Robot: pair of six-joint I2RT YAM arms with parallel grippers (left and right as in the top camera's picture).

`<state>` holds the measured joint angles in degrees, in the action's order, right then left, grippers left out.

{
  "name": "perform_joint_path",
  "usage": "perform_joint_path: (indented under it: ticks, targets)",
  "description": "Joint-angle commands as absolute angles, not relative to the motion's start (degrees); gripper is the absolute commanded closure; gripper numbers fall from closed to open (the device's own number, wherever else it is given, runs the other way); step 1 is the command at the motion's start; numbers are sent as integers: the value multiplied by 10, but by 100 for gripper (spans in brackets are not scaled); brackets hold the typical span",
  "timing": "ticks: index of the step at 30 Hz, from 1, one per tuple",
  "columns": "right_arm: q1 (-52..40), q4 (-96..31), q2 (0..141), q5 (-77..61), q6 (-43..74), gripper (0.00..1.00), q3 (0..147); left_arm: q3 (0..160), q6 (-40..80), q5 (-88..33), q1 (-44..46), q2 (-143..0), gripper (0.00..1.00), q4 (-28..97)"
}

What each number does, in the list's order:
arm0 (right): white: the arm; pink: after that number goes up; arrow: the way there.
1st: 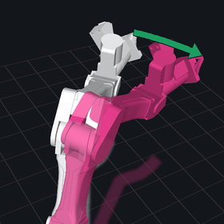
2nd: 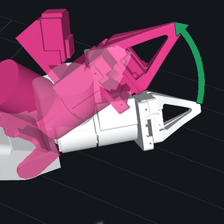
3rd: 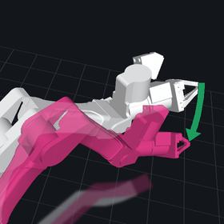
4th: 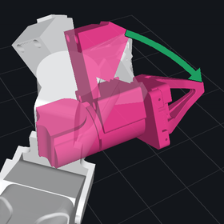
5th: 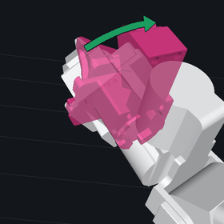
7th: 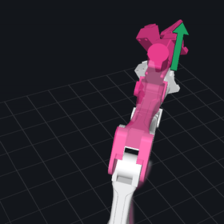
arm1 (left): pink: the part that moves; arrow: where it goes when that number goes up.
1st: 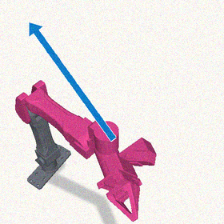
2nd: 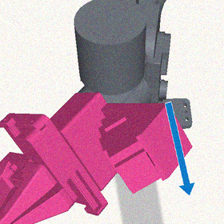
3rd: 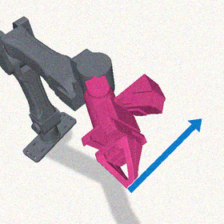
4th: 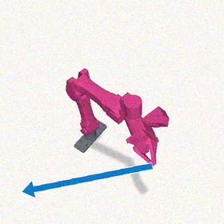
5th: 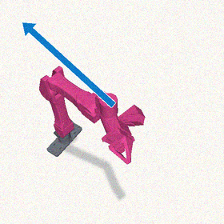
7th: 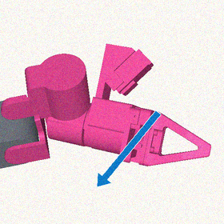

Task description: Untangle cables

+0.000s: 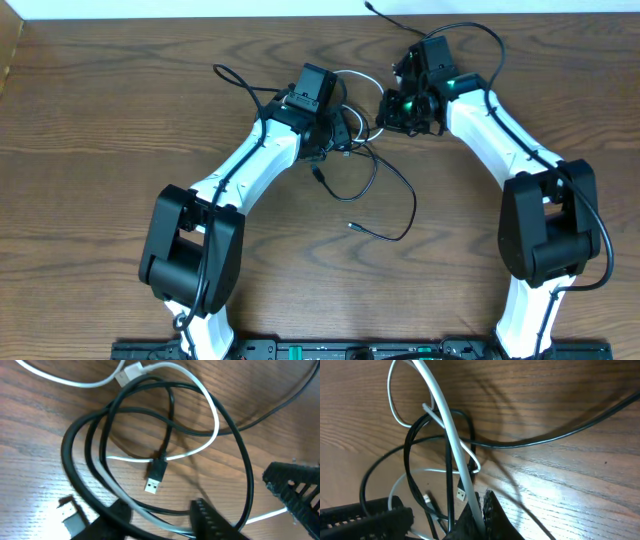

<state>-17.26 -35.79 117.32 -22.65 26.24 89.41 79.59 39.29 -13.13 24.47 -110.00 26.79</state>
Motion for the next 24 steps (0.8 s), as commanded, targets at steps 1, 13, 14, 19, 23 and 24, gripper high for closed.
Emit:
perform_joint_path:
  ticks: [1,13,14,19,23,24]
  targets:
    - [-181,-366,1154,-197,250,99,894,805,396,-94,237,-1103,67,265]
    - [-148,-426,1154,-150,222,99,894,806,354,-99,173,-1056,72,267]
    - [-147,-429,1154,-149,219,99,894,806,355,-101,170,-1056,73,269]
    - [-142,-436,1154,-152,195,99,894,806,356,-102,168,-1056,75,276]
    - [-143,-436,1154,-154,192,99,894,806,369,-121,169,-1056,54,274]
    - [-145,-435,1154,-154,192,99,894,806,382,-132,169,-1056,46,274]
